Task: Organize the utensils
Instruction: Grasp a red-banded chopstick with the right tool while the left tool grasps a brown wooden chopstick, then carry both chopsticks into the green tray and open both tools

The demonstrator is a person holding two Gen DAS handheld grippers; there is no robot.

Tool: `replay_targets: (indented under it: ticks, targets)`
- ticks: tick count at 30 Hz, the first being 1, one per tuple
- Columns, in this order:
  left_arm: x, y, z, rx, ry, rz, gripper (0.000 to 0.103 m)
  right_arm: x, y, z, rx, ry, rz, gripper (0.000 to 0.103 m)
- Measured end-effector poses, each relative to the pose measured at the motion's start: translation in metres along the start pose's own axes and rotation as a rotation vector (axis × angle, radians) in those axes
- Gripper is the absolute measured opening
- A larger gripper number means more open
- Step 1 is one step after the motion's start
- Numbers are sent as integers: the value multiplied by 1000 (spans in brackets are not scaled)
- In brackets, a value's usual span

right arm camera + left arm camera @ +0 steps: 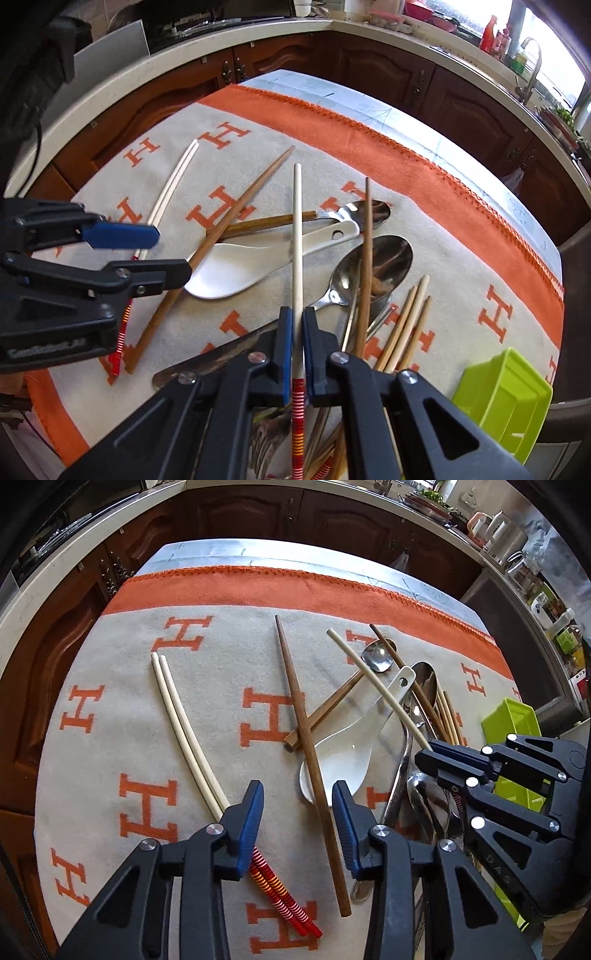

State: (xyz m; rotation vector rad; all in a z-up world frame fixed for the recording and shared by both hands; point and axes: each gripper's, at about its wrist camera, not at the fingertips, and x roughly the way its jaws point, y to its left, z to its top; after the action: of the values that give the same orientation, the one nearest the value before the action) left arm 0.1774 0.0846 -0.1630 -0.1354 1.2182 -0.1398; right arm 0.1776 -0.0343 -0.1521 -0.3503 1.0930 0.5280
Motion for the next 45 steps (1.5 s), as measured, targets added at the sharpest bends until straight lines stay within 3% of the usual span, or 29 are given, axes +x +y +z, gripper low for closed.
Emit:
replay_targets:
  ticks: [6,8,10,17,20,25,32,39,41,44,45]
  targets:
    - [10,-3,-3,0,20,2,20,-23,-15,-5,85,-66,29,5]
    - [11,-5,-2,-6,16,9,6,-33,-23,-7,125,-93,41,5]
    - [8,-6,-3,-14,6,30,5,-42,-30,-11,167,-115,59,5]
    - [-20,-13,-20,-18,-40,79,4,-74,-68,-42,415,-173,169,5]
    - [-37,-25,-29,-19,-44,49,4,-87,-80,-65,525,-184,200,5]
    - [-72,-73,-43,54,-79,-38,4,-110,-98,-110,683,-162,170,5]
    - [-74,-171,-55,200,-21,-176,4,-111,-119,-164,765,-85,81,5]
    - [-44,-228,-64,252,100,-222,5,-98,-141,-188,808,-10,6,6]
    - [-38,-233,-66,261,115,-208,11,-103,-139,-190,797,-19,-11,6]
    - [-38,-234,-69,271,117,-198,23,-111,-134,-190,776,-35,-16,16]
    - [-39,-235,-70,271,114,-192,25,-113,-133,-192,772,-39,-24,26]
